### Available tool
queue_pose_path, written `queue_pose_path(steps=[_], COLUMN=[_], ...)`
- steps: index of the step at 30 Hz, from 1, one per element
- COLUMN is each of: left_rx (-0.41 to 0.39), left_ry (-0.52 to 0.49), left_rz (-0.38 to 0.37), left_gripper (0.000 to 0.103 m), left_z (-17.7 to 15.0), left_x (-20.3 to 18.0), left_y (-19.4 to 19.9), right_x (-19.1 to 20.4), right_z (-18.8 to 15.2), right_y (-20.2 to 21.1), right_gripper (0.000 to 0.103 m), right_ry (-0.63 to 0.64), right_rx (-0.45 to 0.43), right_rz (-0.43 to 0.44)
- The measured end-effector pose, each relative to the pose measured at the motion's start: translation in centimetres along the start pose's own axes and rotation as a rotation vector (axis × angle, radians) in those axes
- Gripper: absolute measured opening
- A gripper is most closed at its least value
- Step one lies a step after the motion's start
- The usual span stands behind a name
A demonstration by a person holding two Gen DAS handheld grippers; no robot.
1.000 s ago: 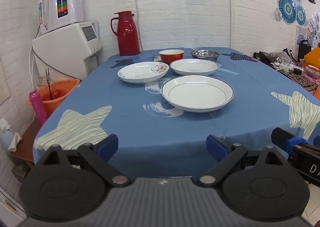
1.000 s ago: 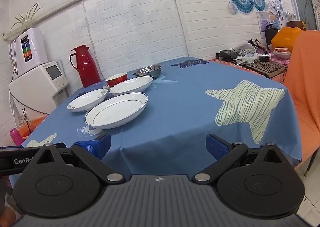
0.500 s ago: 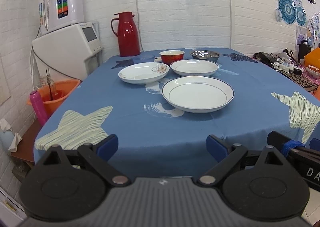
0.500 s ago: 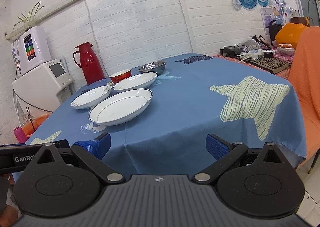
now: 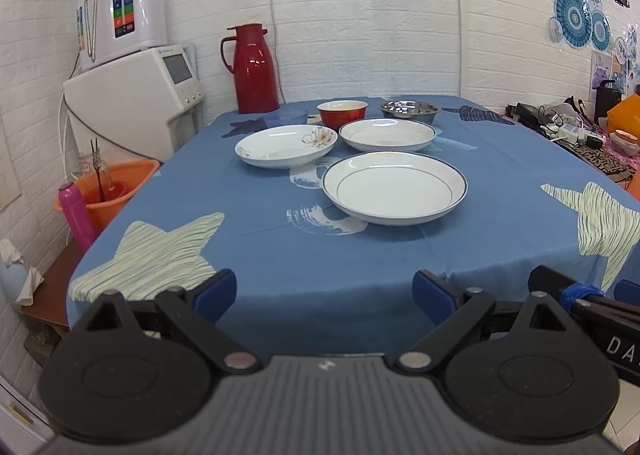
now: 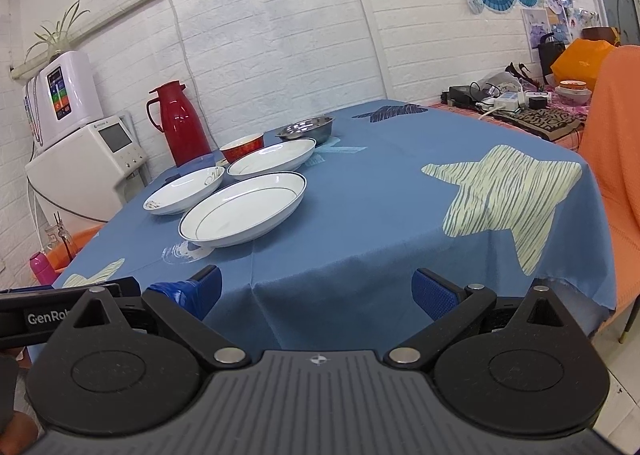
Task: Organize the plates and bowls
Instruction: 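Move both tools toward the large gold-rimmed white plate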
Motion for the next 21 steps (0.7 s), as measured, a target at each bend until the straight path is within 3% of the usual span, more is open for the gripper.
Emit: queue_pose_path(steps=[21], left_rx=[0.016], left_ry=[-0.004], left_rz=[0.002], left_gripper=[0.094], left_z=[-0.28], left_x=[0.25], left_y=[-0.64], right_x=[0.15], right_z=[-0.39], right_y=[-0.43], right_gripper=[0.089], right_ry=[0.003], right_rx=[0.018], right_rz=[0.004])
Point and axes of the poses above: each gripper's, at about its wrist camera, not at the fingertips, and y roughly against the way its jaws point, x to its left, z to its top, the point moved 7 cm from there along -y, roughly the way its jaws point, and after that the axes turned 8 degrees about -z, right-handed, at the moved point
